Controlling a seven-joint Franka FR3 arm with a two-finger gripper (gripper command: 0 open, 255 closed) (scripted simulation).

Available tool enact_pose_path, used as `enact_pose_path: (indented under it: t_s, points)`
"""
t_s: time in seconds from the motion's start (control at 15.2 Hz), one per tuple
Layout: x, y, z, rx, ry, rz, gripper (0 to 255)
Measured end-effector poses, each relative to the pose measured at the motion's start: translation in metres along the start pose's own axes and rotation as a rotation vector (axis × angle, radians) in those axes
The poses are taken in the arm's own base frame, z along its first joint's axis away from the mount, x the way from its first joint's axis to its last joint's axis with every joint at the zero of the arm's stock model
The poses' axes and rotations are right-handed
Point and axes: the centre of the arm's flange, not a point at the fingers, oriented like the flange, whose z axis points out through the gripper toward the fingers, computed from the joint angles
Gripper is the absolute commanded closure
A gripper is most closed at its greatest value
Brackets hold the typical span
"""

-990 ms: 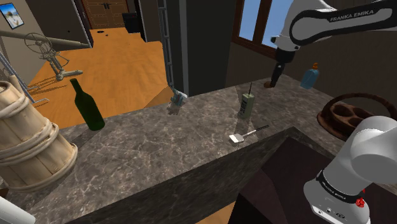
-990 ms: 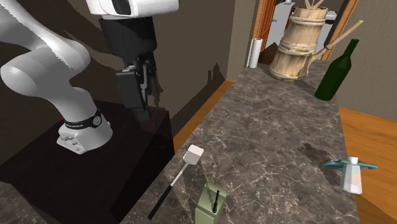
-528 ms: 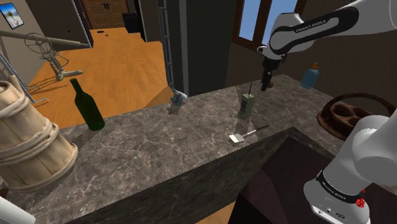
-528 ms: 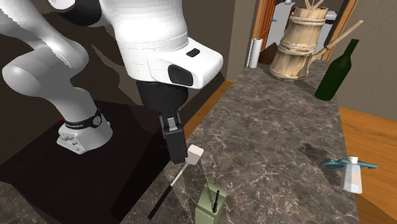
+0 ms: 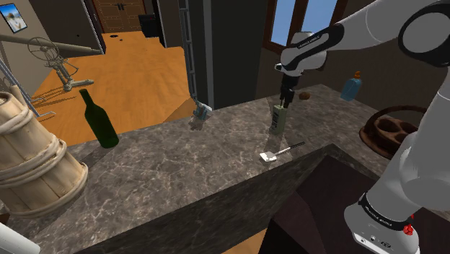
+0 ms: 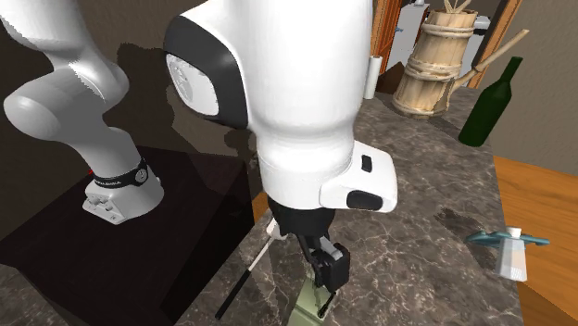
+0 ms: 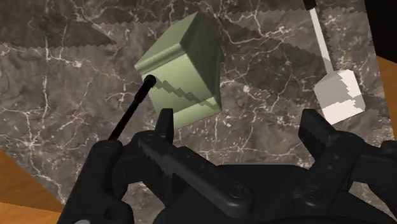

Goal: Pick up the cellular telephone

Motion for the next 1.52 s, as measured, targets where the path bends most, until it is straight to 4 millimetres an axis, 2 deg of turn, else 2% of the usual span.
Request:
enact_pose_path:
  t_s: [0.2, 0.4, 0.66, 0.73, 1.39, 1.52]
  points:
    - [0.01, 0.016, 0.013, -0.005, 0.01, -0.067, 0]
    - [0.011, 0.02, 0.038, 0.01, 0.005, -0.077, 0]
    - [0.011, 0.021, 0.059, 0.012, 0.004, -0.078, 0]
    - [0.01, 0.021, 0.06, 0.012, 0.004, -0.078, 255]
    - [0.01, 0.022, 0.061, 0.009, 0.005, -0.078, 255]
    - [0.011, 0.021, 0.056, 0.012, 0.004, -0.078, 255]
